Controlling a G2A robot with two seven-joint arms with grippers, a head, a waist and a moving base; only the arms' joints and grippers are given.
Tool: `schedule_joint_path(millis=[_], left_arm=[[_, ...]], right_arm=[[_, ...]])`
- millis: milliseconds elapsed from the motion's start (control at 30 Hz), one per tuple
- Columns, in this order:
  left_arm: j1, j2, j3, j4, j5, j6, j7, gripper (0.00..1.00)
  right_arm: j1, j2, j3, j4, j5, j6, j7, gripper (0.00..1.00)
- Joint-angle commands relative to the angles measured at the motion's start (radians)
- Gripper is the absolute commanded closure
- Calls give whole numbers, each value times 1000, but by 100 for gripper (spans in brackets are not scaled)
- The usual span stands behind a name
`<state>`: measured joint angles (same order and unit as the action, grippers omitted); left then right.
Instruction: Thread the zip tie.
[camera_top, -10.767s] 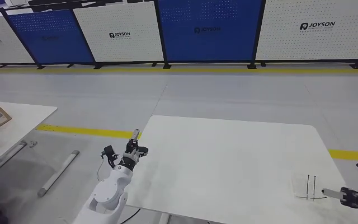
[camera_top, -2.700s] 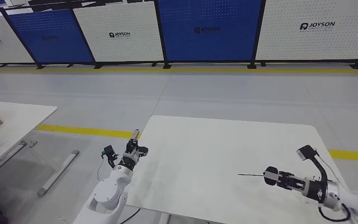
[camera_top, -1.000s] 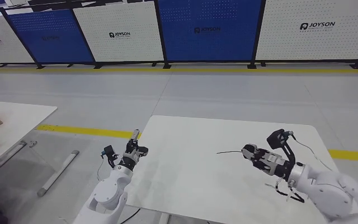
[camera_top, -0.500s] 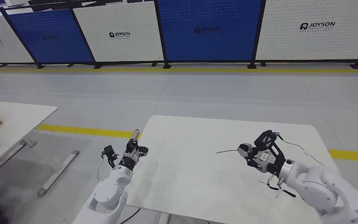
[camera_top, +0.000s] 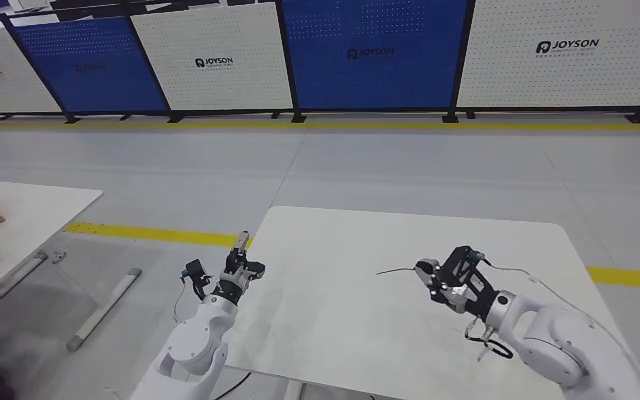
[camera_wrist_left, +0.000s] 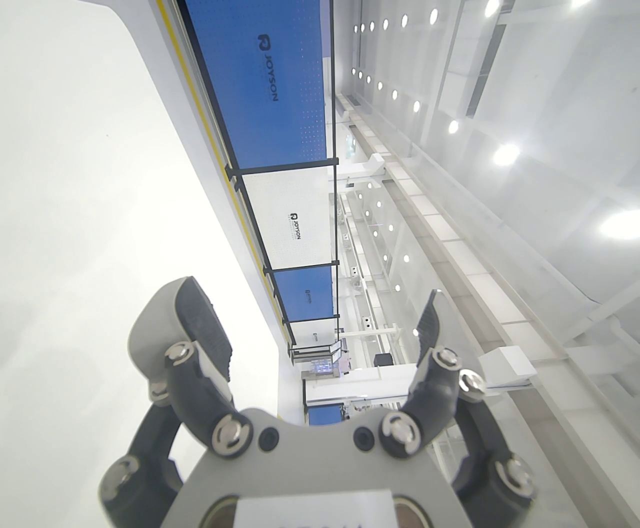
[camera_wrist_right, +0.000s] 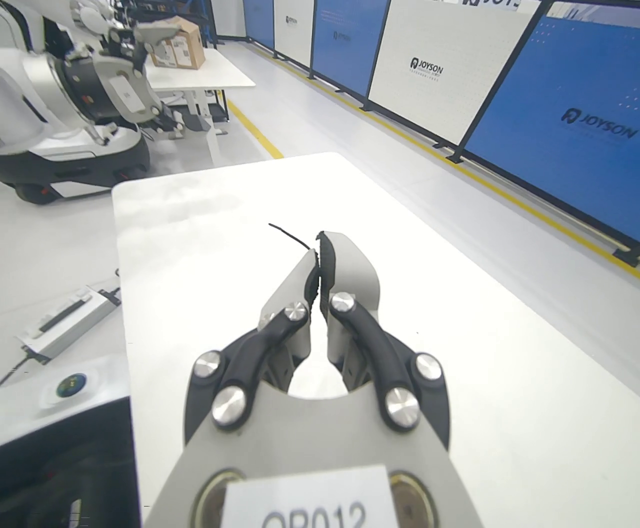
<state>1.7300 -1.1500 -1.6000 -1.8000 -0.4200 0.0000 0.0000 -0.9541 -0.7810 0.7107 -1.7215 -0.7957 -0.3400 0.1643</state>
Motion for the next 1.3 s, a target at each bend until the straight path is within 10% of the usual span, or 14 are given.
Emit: schedule_joint_path(millis=[0,467,600,867,1133,1267], left_arm=[[0,0,0,0,0,0,0,0],[0,0,0,0,0,0,0,0],[0,0,0,0,0,0,0,0],[0,0,0,0,0,0,0,0],[0,0,0,0,0,0,0,0],[1,2,-8,-26,-60,25,-114,0]], right_arm=[[11,1,-16,8,-6,0,-13,100],[11,1,-16,8,-6,0,-13,100],[-5,-1,-17,-34,-220,61,-31,100],[-26,3,-36,-5,-511,0,-239,100],[-27,4,-40,-1,-522,0,-252,100],[-27,4,-40,-1,-522,0,-252,100]])
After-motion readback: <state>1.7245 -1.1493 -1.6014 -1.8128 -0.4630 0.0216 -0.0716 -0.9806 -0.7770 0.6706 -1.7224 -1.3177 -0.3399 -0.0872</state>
